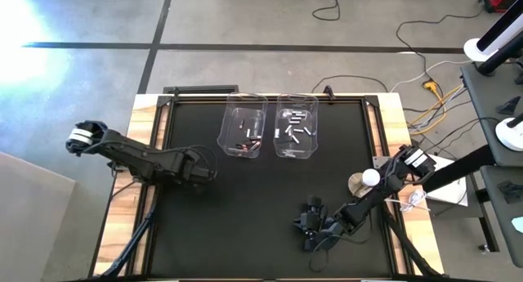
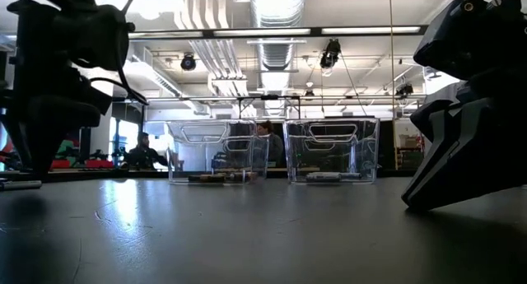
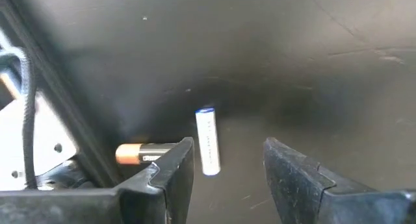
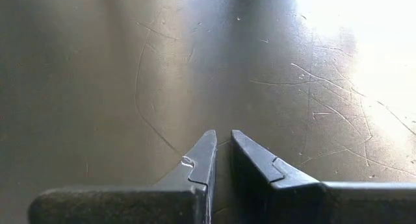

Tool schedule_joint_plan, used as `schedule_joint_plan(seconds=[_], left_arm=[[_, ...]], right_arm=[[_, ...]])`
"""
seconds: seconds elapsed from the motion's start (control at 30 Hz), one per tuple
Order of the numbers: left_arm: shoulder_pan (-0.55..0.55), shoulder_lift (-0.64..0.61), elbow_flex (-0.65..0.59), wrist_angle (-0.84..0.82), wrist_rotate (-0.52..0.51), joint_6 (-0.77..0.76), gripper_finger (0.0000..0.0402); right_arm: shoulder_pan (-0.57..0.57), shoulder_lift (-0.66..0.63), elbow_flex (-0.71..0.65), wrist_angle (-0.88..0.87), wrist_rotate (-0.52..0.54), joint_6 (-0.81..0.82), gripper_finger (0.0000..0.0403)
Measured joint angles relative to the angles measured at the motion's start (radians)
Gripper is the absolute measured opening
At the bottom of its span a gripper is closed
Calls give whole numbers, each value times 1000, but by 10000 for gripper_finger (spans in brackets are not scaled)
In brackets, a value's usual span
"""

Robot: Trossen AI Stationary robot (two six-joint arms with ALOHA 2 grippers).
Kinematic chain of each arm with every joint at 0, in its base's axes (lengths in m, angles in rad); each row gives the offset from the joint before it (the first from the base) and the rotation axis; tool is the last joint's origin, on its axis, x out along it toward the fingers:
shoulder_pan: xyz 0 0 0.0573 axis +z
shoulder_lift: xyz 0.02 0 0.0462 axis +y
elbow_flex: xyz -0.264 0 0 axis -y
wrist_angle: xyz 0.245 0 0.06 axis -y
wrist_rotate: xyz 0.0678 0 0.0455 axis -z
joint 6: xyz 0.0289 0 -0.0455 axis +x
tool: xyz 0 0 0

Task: Sort batteries
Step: Put the white battery into the right transparent bin

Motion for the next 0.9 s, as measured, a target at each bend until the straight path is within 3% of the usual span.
schedule_joint_plan(seconds=[0.6, 0.9], left_arm=[[78, 5, -107, 137, 11, -40, 153], [98, 6, -106, 179, 26, -6, 79]], right_arm=[[-2, 0, 0, 0, 7, 1, 38], [-2, 0, 0, 0, 10, 1, 38]])
